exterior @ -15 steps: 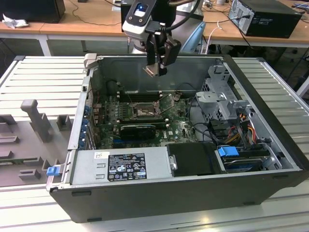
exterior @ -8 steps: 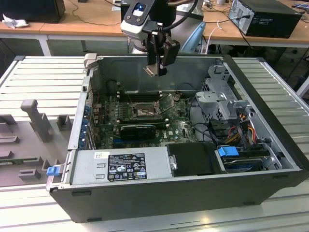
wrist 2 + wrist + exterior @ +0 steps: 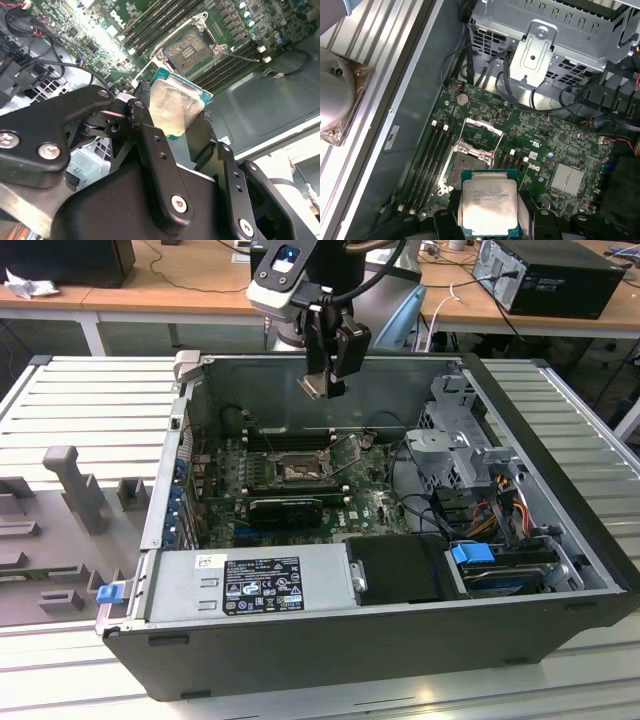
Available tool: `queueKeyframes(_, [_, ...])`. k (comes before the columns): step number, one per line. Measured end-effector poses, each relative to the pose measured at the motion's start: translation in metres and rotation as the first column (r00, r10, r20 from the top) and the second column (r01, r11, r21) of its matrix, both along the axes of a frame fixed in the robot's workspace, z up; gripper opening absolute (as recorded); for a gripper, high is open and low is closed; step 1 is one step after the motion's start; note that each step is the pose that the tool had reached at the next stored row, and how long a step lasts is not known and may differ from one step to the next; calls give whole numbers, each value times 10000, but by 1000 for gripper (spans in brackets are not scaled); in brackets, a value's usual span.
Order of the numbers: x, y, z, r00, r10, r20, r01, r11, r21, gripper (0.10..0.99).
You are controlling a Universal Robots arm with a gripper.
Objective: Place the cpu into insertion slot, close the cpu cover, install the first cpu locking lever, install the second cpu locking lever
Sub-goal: 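Place the cpu into insertion slot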
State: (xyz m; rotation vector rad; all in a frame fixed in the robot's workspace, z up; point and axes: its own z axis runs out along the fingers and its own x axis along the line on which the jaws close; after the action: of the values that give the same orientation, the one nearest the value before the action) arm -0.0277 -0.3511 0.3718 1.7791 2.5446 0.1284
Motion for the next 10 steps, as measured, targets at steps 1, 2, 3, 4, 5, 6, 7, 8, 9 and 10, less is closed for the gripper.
queueKeyframes(1, [0, 0, 0, 10000, -45, 0, 45, 10000, -1, 529])
queueKeyframes(2, [0, 0, 0, 10000, -87, 0, 87, 10000, -1, 529])
queueKeyframes(3, [0, 0, 0, 9999, -131, 0, 131, 9999, 0, 529])
queueKeyframes(4, [0, 0, 0, 9998, -174, 0, 174, 9998, 0, 529])
queueKeyframes(5, [0, 0, 0, 9998, -217, 0, 217, 9998, -1, 529])
queueKeyframes(6, [0, 0, 0, 9996, -280, 0, 280, 9996, 0, 529])
queueKeyframes(7, [0, 0, 0, 9995, -328, 0, 328, 9995, -1, 529])
queueKeyframes(8, [0, 0, 0, 9993, -376, 0, 376, 9993, 0, 529])
queueKeyframes(9, [0, 0, 0, 9989, -458, 0, 458, 9989, -1, 529])
queueKeyframes(10, [0, 0, 0, 9986, -536, 0, 536, 9986, 0, 529])
